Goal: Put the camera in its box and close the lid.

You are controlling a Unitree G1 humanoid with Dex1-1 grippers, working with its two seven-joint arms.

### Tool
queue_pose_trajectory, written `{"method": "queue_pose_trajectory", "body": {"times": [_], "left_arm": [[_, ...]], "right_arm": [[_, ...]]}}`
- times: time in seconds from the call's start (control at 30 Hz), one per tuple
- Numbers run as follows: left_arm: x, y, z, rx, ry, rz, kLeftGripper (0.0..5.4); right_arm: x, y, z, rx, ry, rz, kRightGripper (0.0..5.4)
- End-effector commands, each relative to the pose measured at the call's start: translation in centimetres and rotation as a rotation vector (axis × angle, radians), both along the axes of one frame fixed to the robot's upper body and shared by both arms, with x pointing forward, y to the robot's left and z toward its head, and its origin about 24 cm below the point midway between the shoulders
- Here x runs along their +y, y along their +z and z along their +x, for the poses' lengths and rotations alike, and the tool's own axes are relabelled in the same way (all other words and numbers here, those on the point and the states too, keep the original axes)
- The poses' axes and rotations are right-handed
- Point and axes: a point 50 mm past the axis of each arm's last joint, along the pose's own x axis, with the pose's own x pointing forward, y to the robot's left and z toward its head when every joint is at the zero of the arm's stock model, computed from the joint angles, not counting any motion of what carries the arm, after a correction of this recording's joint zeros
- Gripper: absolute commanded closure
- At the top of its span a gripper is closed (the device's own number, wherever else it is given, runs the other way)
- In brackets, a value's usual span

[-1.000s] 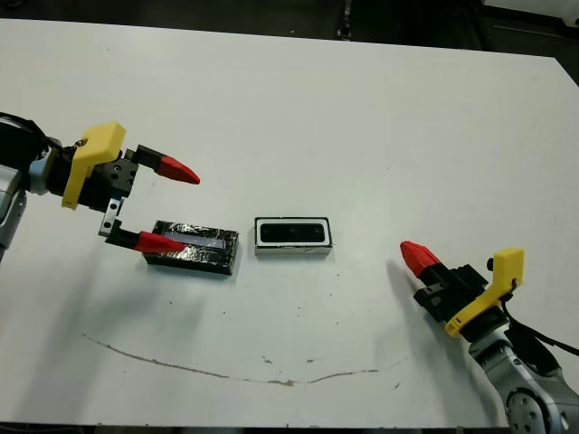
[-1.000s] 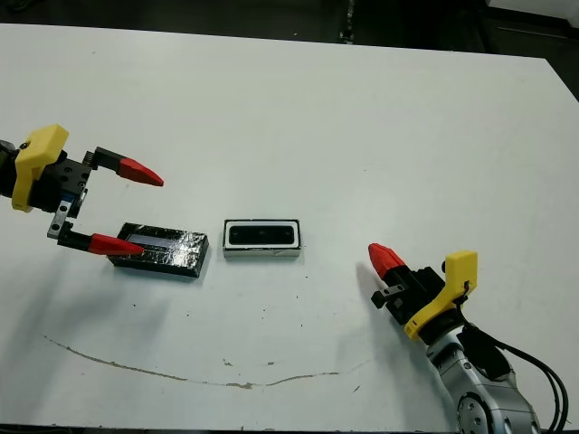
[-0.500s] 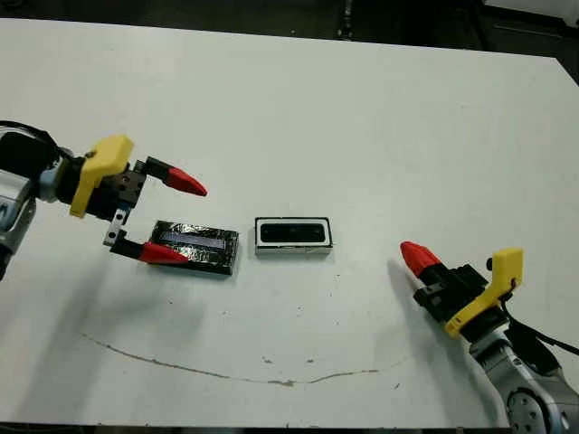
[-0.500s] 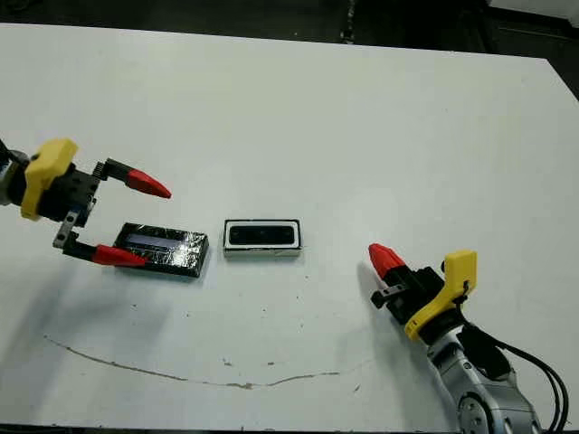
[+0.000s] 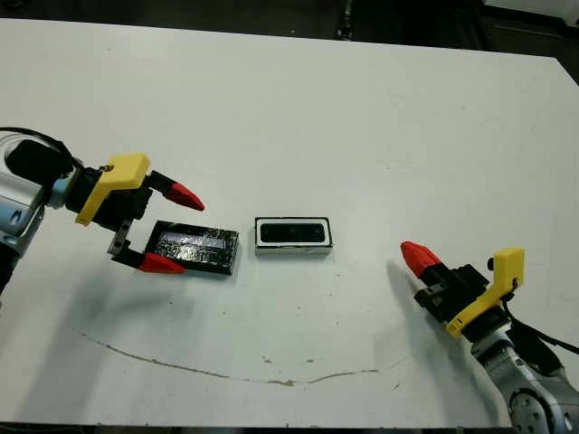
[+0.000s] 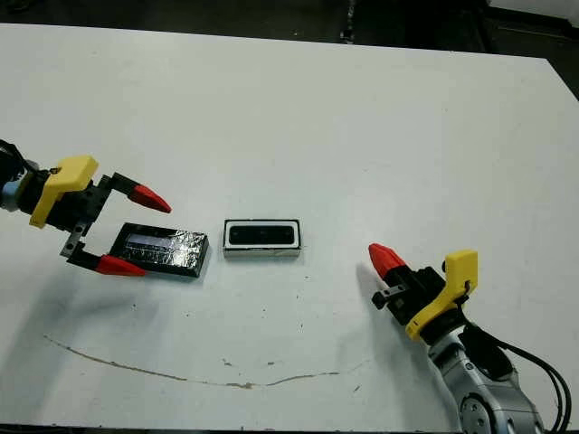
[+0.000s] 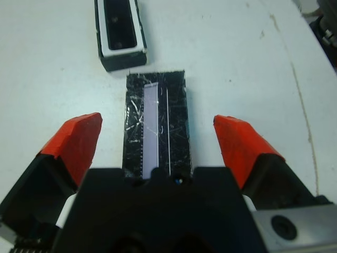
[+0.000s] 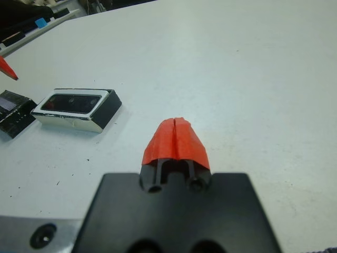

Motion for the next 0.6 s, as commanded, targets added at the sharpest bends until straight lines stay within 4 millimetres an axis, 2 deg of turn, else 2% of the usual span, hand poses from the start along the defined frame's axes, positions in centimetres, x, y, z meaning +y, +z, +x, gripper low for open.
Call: {"method": "queue_pose_trajectory", "body": {"times": [0.03, 0.33, 0.6], "left_arm": [[0.0, -0.7, 0.0, 0.016, -0.001, 0.019, 0.0], [0.0, -1.5, 0.2, 0.009, -0.007, 0.019, 0.0], [0.4, -2.2, 0.1, 0.099, 0.082, -0.003, 0.0]], "right_arm": [[-0.3, -0.2, -0.3, 0.023, -0.014, -0.021, 5.39], [-0.3, -0.3, -0.3, 0.025, -0.007, -0.012, 5.39], [-0.3, -0.2, -0.3, 0.034, -0.012, -0.023, 5.39]]}}
